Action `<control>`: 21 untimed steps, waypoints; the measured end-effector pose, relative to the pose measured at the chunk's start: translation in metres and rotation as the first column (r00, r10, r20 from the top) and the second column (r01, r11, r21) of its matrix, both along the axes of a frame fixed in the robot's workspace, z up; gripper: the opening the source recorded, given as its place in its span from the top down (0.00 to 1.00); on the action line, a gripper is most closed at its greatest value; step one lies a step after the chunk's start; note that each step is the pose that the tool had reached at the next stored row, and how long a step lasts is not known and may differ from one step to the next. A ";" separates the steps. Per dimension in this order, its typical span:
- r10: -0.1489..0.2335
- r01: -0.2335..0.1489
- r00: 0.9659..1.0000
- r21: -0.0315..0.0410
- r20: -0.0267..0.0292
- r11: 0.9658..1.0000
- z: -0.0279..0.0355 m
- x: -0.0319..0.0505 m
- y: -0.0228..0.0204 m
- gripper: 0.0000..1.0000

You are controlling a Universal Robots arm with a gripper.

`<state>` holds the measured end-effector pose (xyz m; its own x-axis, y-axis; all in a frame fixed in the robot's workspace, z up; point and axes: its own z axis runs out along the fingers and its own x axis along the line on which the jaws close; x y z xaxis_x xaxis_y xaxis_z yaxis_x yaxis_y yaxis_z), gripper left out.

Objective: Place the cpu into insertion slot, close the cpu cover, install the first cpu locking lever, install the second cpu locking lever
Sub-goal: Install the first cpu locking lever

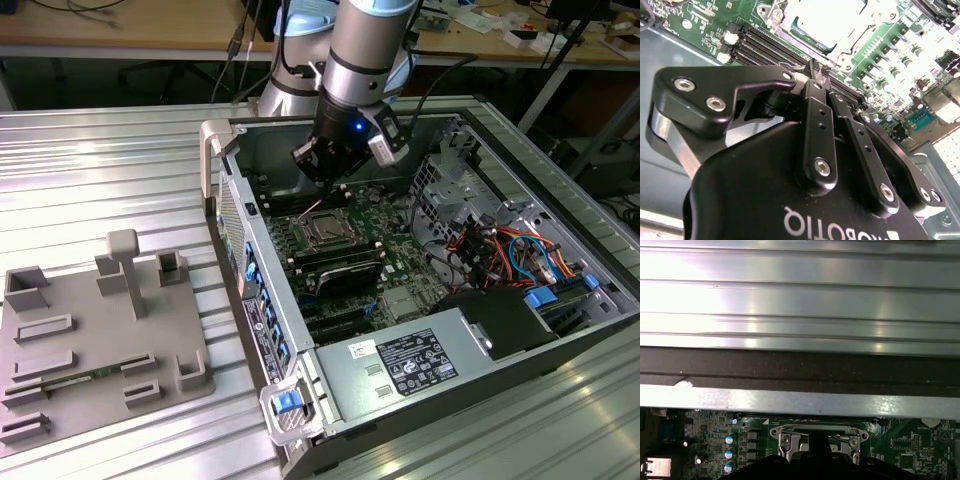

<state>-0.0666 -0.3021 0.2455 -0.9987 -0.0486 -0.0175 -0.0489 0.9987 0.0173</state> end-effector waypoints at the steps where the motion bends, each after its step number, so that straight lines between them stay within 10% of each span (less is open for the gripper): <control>1: 0.005 -0.005 1.000 0.000 0.000 1.000 -0.0003 0.0002 0.0003 0.89; 21: 0.022 -0.022 1.000 0.000 0.000 1.000 -0.0193 0.0091 0.0037 0.89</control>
<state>-0.0574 -0.2984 0.2262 -0.9973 -0.0707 -0.0178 -0.0711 0.9973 0.0171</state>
